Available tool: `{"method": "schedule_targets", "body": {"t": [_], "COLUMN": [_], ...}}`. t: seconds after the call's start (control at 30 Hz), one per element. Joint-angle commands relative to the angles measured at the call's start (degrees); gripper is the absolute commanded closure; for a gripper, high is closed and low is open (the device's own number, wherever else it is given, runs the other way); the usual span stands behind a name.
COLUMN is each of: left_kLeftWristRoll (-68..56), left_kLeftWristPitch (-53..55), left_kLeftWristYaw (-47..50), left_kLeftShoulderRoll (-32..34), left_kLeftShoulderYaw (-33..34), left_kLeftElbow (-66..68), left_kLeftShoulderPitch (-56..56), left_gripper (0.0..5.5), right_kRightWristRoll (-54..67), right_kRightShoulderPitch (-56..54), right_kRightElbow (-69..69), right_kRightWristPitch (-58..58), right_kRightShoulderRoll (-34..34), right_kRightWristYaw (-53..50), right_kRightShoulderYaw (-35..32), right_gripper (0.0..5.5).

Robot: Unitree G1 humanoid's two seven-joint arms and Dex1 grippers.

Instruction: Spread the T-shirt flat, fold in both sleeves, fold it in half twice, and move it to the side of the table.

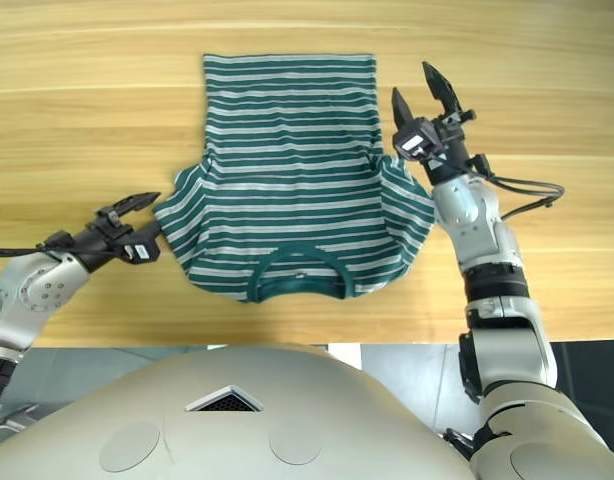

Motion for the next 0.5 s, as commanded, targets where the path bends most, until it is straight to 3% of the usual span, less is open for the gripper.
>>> {"method": "schedule_targets", "body": {"t": [0.03,0.27,0.5], "left_kLeftWristRoll": [1.62,2.95,3.17], "left_kLeftWristPitch": [0.96,2.64,2.17], "left_kLeftWristYaw": [-4.69,-2.73,-2.38], "left_kLeftShoulderRoll": [0.36,0.51,-0.61], "left_kLeftShoulderYaw": [-4.06,-3.02,-4.20], "left_kLeftElbow": [1.67,5.17,6.78], "left_kLeftShoulderPitch": [3.96,1.73,0.22], "left_gripper": [3.09,3.16,4.28], "right_kRightWristRoll": [0.02,0.26,0.50], "right_kRightShoulderPitch": [-1.74,-1.26,-0.81], "right_kRightElbow": [0.35,0.05,-0.14], "right_kRightWristPitch": [-0.37,-0.49,-0.52], "right_kRightShoulderRoll": [-0.70,-0.83,-1.00], "right_kRightWristYaw": [-0.33,-0.21,-0.09], "right_kRightShoulderYaw": [-0.43,-0.59,-0.88], "right_gripper": [3.04,3.04,3.04]}}
